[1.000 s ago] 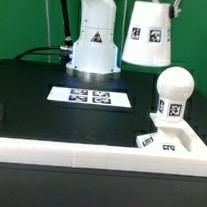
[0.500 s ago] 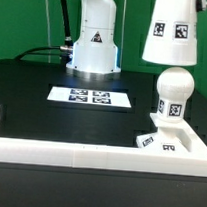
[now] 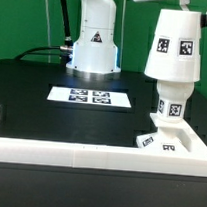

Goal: Assemble lamp

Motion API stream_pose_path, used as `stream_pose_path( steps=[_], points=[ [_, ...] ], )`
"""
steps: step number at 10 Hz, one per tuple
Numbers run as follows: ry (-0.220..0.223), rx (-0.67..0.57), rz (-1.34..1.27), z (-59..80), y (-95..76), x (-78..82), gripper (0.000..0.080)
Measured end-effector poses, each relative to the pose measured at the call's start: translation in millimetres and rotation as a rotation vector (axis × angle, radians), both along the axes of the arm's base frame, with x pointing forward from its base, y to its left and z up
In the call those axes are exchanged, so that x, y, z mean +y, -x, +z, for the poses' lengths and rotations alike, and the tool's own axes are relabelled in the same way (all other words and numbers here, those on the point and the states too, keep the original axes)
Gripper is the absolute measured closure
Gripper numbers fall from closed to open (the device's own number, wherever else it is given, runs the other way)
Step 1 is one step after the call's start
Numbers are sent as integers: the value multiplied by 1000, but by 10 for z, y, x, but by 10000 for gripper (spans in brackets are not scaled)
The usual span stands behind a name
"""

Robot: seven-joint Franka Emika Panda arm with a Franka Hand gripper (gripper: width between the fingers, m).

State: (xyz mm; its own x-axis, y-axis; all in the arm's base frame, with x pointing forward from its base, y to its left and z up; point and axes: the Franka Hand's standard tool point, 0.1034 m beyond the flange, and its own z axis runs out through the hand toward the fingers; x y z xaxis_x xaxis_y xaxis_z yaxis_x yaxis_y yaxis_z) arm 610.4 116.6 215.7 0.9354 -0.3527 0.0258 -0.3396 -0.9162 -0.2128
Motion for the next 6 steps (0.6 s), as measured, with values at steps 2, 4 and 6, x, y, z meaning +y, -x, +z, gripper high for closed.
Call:
stream_pose_path(
  steps=[2, 4, 6],
  points=[
    [16, -42, 17, -158, 73, -42, 755],
    [19, -31, 23, -314, 63, 1, 755],
    [24, -36, 27, -445, -20, 11, 755]
  ],
)
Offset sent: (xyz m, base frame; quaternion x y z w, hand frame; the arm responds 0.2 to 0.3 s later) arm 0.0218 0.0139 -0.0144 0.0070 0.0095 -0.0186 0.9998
